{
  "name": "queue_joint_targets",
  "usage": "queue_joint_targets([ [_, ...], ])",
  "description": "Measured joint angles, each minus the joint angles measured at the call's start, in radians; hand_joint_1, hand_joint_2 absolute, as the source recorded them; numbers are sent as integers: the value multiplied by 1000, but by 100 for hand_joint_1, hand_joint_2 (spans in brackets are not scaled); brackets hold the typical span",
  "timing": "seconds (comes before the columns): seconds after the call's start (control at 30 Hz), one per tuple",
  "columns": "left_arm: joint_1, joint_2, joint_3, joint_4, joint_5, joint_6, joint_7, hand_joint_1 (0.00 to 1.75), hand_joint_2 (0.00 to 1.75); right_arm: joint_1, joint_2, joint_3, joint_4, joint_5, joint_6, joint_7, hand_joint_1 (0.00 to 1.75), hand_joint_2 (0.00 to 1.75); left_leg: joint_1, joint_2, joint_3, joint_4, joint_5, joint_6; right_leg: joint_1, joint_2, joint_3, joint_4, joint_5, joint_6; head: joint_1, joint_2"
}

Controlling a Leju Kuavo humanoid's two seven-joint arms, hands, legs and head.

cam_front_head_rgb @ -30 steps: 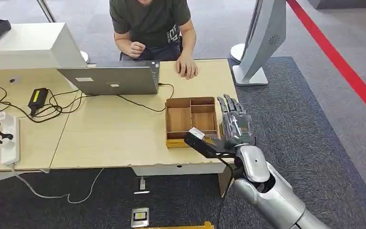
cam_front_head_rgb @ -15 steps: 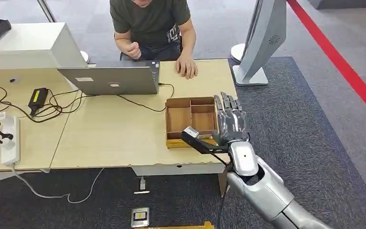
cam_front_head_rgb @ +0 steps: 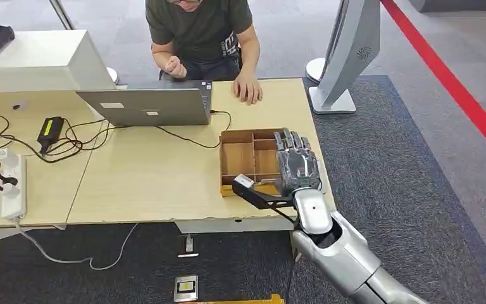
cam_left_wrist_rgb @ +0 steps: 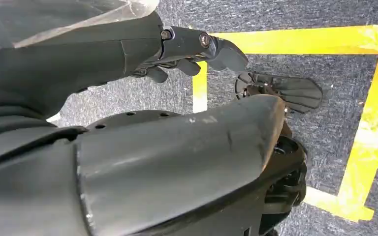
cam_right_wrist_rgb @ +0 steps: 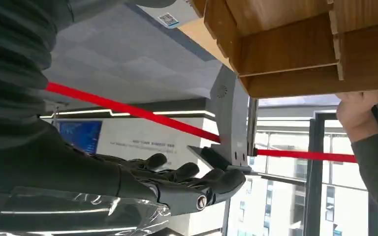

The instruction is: Pass the card to the sensor for recognition and then transmit it.

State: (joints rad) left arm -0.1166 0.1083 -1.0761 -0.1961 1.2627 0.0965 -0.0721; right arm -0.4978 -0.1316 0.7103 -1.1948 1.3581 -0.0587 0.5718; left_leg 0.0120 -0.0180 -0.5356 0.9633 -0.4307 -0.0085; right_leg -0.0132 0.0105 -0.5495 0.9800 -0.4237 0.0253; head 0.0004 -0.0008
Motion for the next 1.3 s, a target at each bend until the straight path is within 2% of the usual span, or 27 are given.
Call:
queue_joint_targets([
  [0.23,0,0,0,0,2,-2,0,0,0,11,2,0,-48,-1,45,-5,0,175,0,0,0,0,0,0,0,0,0,0,0,0,0,0],
  [0.57,0,0,0,0,4,5,12,0,0,16,11,6,-65,-40,47,-17,0,175,0,0,0,0,0,0,0,0,0,0,0,0,0,0],
  [0.93,0,0,0,0,3,8,18,0,0,27,25,25,-1,-83,-9,-10,0,175,0,0,0,0,0,0,0,0,0,0,0,0,0,0],
  [1.3,0,1,0,0,15,11,18,0,0,23,39,30,70,-64,-16,-19,0,175,0,0,0,0,0,0,0,0,0,0,0,0,0,0],
])
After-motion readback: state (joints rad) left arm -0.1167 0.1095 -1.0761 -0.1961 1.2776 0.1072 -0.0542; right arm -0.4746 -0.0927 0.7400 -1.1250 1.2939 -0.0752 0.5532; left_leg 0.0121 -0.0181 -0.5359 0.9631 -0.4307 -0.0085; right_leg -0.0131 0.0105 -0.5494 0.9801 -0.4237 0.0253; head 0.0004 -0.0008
